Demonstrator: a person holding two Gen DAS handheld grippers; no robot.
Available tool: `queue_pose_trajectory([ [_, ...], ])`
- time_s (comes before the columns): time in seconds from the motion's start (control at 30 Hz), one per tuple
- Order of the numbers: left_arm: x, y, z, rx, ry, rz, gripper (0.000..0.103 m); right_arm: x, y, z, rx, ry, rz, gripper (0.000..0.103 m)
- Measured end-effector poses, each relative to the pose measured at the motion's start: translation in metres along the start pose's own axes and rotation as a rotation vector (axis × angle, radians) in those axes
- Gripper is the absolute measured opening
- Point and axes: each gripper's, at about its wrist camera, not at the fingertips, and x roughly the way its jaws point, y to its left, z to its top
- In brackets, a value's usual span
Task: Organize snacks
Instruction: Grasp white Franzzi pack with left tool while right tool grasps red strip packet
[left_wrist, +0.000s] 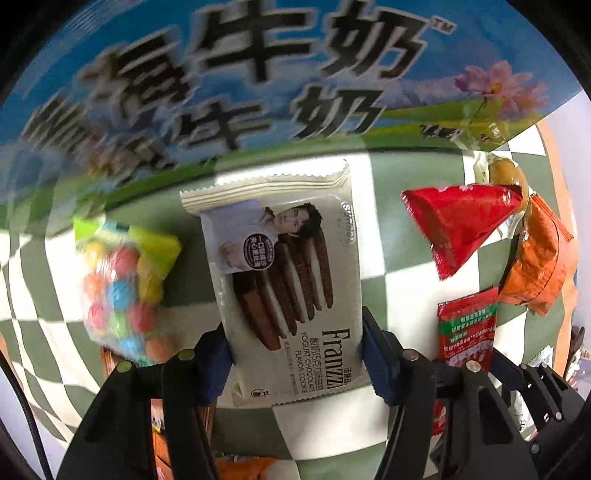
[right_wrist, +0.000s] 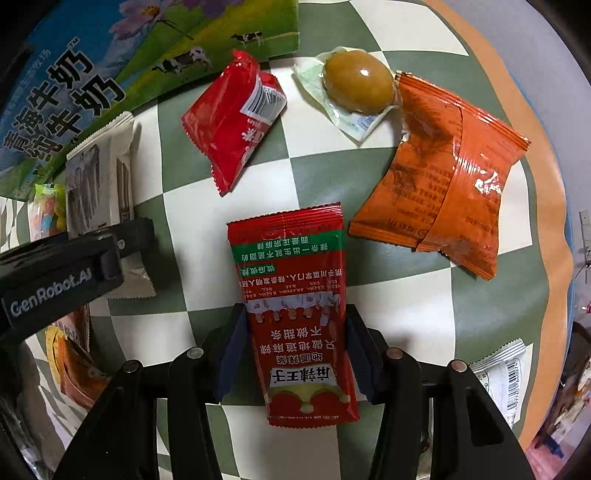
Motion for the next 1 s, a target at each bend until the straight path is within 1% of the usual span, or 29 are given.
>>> queue_pose_trajectory([
  [0.07, 0.001, 0.009, -0.014, -0.022, 0.011, -0.004, 0.058, 0.008, 0.018, -0.007, -0.012, 0.017, 0.004, 0.054],
  [0.2, 0.003, 0.021, -0.054, -0.031, 0.043, -0.010, 0.057, 0.015, 0.020, -0.014, -0.054, 0.059, 0.009, 0.054],
  [0.33, 0.009, 0.036, -0.095, -0.076, 0.107, -0.041, 0.057, 0.017, 0.020, -0.028, -0.081, 0.097, 0.016, 0.054],
  [0.43, 0.014, 0.042, -0.111, -0.103, 0.134, -0.070, 0.057, 0.018, 0.017, -0.038, -0.092, 0.123, 0.024, 0.054],
  [0.53, 0.025, 0.046, -0.115, -0.111, 0.164, -0.102, 0.059, 0.020, 0.014, -0.038, -0.082, 0.148, 0.049, 0.057],
  [0.6, 0.032, 0.049, -0.110, -0.111, 0.178, -0.105, 0.061, 0.023, 0.010, -0.032, -0.060, 0.164, 0.096, 0.069],
  [0.67, 0.035, 0.056, -0.103, -0.129, 0.184, -0.114, 0.061, 0.028, 0.003, -0.023, -0.029, 0.177, 0.128, 0.070],
  [0.73, 0.029, 0.067, -0.089, -0.151, 0.191, -0.126, 0.061, 0.030, 0.001, -0.015, -0.004, 0.185, 0.129, 0.070],
  [0.77, 0.028, 0.068, -0.089, -0.156, 0.193, -0.130, 0.061, 0.030, -0.001, -0.013, 0.012, 0.184, 0.140, 0.070],
  [0.83, 0.025, 0.073, -0.084, -0.158, 0.198, -0.135, 0.061, 0.032, -0.006, -0.009, 0.040, 0.185, 0.190, 0.069],
  [0.93, 0.024, 0.079, -0.081, -0.148, 0.206, -0.130, 0.061, 0.032, -0.013, -0.006, 0.042, 0.177, 0.197, 0.069],
  [1.0, 0.028, 0.068, -0.076, -0.142, 0.207, -0.116, 0.061, 0.031, -0.010, -0.006, 0.020, 0.174, 0.171, 0.069],
])
